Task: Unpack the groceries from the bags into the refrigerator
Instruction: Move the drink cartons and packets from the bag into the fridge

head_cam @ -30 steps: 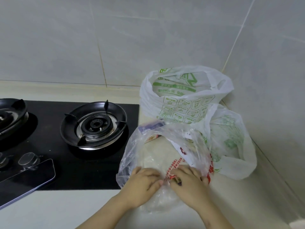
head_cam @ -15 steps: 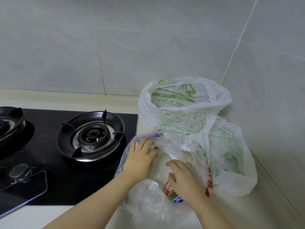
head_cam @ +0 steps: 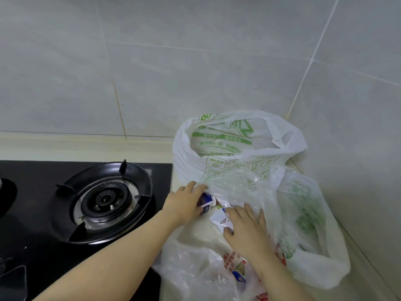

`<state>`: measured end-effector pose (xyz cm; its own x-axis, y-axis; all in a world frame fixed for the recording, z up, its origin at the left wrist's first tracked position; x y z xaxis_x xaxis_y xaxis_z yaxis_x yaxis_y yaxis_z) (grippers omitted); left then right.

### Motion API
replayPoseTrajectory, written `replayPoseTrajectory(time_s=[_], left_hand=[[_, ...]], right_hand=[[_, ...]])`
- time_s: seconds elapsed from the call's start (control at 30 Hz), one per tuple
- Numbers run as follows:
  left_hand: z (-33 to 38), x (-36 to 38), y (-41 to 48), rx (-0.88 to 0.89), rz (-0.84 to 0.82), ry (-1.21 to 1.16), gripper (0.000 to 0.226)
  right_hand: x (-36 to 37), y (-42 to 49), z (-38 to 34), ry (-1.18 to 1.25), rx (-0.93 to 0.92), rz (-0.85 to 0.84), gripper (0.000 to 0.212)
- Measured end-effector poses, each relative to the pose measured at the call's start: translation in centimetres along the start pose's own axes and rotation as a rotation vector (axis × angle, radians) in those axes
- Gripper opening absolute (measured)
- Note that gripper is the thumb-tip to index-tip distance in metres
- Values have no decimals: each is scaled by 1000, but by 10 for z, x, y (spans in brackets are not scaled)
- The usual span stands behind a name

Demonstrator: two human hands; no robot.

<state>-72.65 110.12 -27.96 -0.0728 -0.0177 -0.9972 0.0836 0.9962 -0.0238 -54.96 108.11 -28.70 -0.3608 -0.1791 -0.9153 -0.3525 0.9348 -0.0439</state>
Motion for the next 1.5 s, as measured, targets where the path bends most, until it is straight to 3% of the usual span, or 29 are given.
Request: replayPoseTrajectory(time_s=[0.1,0.23,0.4,0.53,0.67,0.73,0.83,1.0,1.33,1.43,1.5], left_hand=[[2,9,12,0,-131,-87,67],[10,18,16,29,-194,-170,81],[4,16,14,83,-286,-200,73],[5,15,4,91,-144,-61,70],[13,12,-14,174,110,-15,65],[20,9,-22,222,197,2,51],[24,7,-24,245,202,-37,50],[29,2,-12,181,47,-32,59],[27,16,10,47,-74,-24,57],[28,13,11,10,-43,-34,53],[29,14,9,7,15,-29,50]], right_hand=[[2,10,6,4,30,-66,64],[8,16,14,-5,69,-143,73],[10,12,18,43,28,-185,57],[8,1,16,136,2,-194,39],[1,-5,16,131,-19,-7,61],[-2,-4,20,65,18,28,47],[-4,-2,22,4,70,24,53],[-10,8,21,-21,113,26,66],[-1,15,27,4,31,-1,44],[-1,10,28,45,-27,47,30],[-1,6,32,60,-63,56,37]])
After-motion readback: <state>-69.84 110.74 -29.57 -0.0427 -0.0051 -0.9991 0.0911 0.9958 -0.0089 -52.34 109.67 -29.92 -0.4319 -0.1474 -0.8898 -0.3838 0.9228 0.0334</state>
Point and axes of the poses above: each hand's wrist, its own y-axis towards the middle knuckle, its own x-axis out of the palm, z = x × y, the point moved 3 cm from there along y, towards the middle knuckle, and after that the axes turned 14 degrees about y, right-handed, at the moved point
